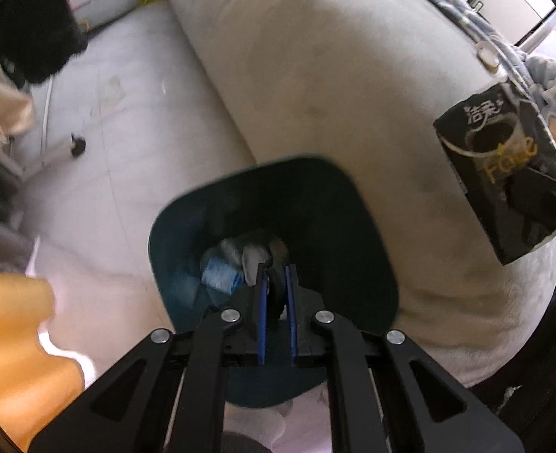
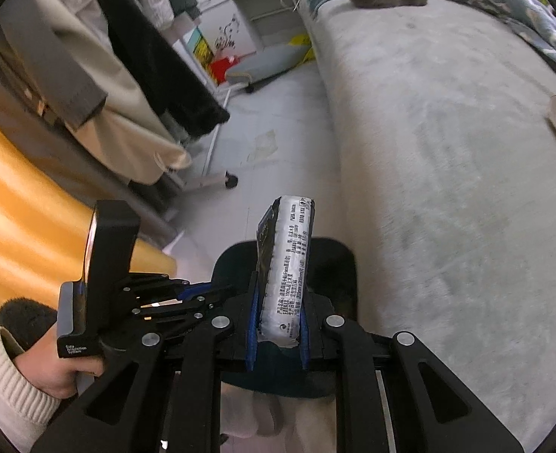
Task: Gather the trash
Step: 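Carry the bar, packet and black piece over the green bin, then open both tools to drop the items into the bin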
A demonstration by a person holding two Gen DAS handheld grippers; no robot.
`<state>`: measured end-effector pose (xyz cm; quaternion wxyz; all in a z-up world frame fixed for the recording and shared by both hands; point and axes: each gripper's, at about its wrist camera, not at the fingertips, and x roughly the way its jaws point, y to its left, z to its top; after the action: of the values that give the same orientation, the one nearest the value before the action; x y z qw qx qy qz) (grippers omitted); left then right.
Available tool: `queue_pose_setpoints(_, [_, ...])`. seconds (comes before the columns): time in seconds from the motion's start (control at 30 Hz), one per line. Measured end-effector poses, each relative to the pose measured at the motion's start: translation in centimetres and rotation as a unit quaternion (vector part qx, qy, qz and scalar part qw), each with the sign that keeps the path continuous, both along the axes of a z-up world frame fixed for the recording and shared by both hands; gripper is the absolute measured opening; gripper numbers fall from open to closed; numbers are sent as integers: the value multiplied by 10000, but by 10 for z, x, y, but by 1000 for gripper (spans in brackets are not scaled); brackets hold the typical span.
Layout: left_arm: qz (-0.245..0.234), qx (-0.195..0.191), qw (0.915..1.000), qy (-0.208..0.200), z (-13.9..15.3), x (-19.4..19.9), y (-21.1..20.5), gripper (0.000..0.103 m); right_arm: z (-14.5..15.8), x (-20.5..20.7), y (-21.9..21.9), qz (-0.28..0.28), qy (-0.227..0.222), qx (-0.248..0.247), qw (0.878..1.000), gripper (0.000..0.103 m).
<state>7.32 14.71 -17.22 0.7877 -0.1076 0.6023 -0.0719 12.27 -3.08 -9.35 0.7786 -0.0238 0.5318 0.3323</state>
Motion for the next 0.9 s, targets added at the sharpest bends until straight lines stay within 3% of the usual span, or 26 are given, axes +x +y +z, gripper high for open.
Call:
queue_pose_setpoints(0.27, [-27, -13, 9991, 419, -19, -12, 12, 14, -36, -3, 24, 225, 327, -354, 9986, 17])
queue_pose_setpoints(0.3, [-15, -30, 9992, 400, -18, -13, 14, 23, -40, -3, 27, 231, 384, -367, 9983, 17])
queue_pose_setpoints(0.33, [12, -52, 9993, 365, -16, -14, 17, 41, -46, -1, 29, 237, 451, -403, 9979, 17])
queue_pose_setpoints(0.4, [80, -84, 9996, 239, -11, -17, 23, 58, -55, 0, 33, 257, 497, -537, 9970, 17])
queue_pose_setpoints(0.57, [212, -171, 9996, -114, 6, -23, 36, 60, -83, 2, 40, 250, 673, -918, 9932, 17])
queue_pose_setpoints(0.7, [317, -75, 9980, -535, 24, -28, 45, 70, -110, 2, 44, 220, 906, -1193, 9885, 17])
queue_pose_setpoints(0.8, [365, 164, 9943, -987, 41, -33, 49, 74, -126, 1, 45, 237, 1047, -1379, 9846, 18])
queue_pose_setpoints(0.9, [439, 92, 9906, -1291, 54, -37, 55, 78, -139, -7, 47, 253, 1140, -1470, 9822, 18])
